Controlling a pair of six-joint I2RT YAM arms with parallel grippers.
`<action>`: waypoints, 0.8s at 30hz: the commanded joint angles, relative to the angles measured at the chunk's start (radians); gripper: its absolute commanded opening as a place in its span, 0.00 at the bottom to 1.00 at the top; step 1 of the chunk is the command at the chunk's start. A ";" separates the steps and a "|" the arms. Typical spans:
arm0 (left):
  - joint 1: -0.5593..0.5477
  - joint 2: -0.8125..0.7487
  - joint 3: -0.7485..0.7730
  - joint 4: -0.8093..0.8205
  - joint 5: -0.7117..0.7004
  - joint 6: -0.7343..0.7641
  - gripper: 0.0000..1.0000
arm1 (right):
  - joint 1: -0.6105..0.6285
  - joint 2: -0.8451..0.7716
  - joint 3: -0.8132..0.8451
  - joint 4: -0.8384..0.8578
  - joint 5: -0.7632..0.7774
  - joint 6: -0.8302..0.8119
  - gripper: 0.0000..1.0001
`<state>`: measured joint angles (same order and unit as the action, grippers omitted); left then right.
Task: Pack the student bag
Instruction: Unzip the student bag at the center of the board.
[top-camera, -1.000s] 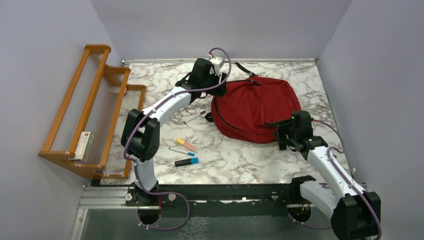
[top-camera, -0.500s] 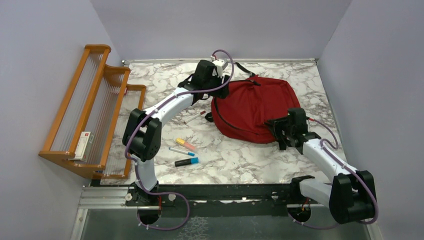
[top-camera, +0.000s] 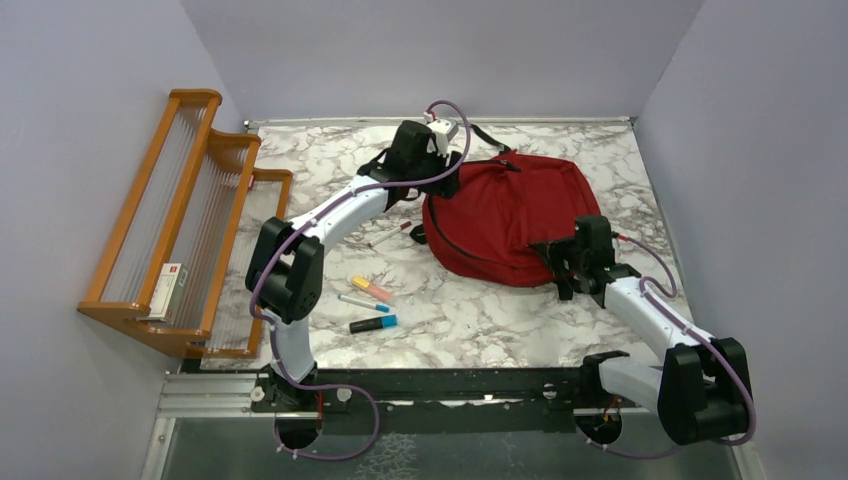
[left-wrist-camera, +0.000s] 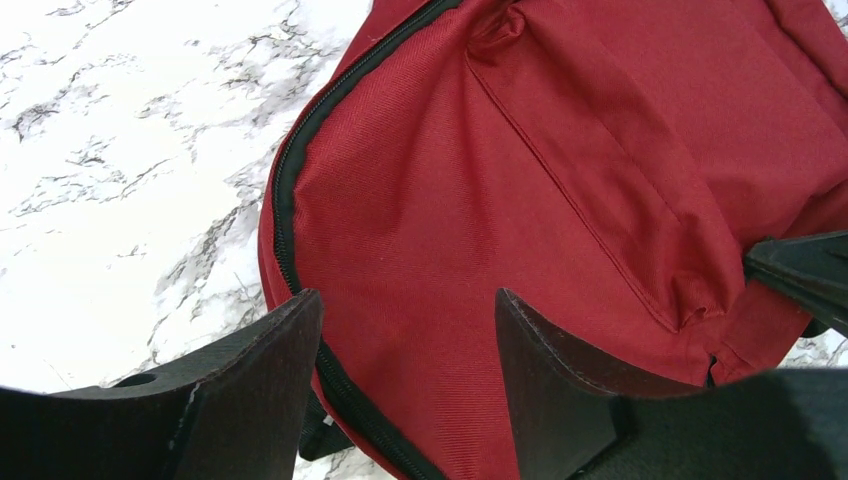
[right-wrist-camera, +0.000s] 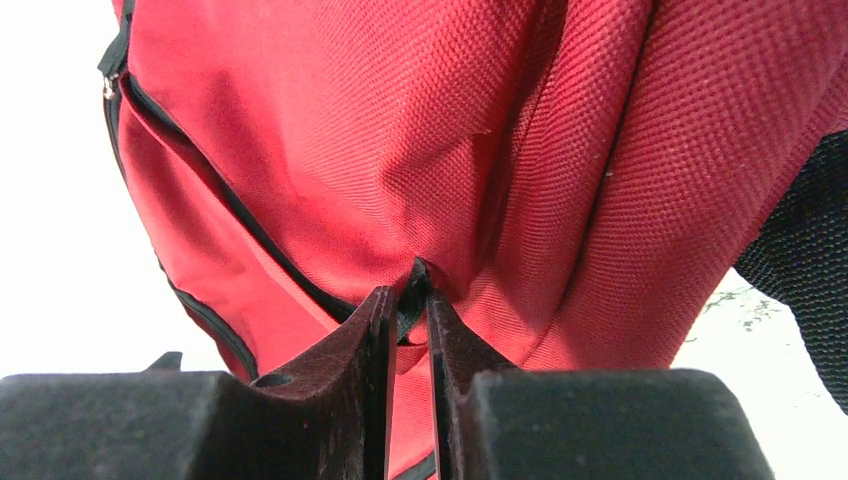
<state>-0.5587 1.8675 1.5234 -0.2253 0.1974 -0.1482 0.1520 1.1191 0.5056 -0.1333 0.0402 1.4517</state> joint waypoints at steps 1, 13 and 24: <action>-0.009 0.009 -0.003 0.027 0.016 0.017 0.65 | 0.001 0.004 0.006 0.029 0.047 -0.019 0.19; -0.013 0.010 -0.005 0.027 0.017 0.019 0.65 | 0.002 -0.074 0.053 0.000 0.128 -0.144 0.01; -0.051 -0.049 -0.048 0.103 0.158 0.041 0.67 | 0.001 0.007 0.111 0.097 0.079 -0.277 0.00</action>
<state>-0.5755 1.8675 1.5124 -0.1997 0.2432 -0.1341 0.1524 1.0786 0.5713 -0.1135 0.1108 1.2549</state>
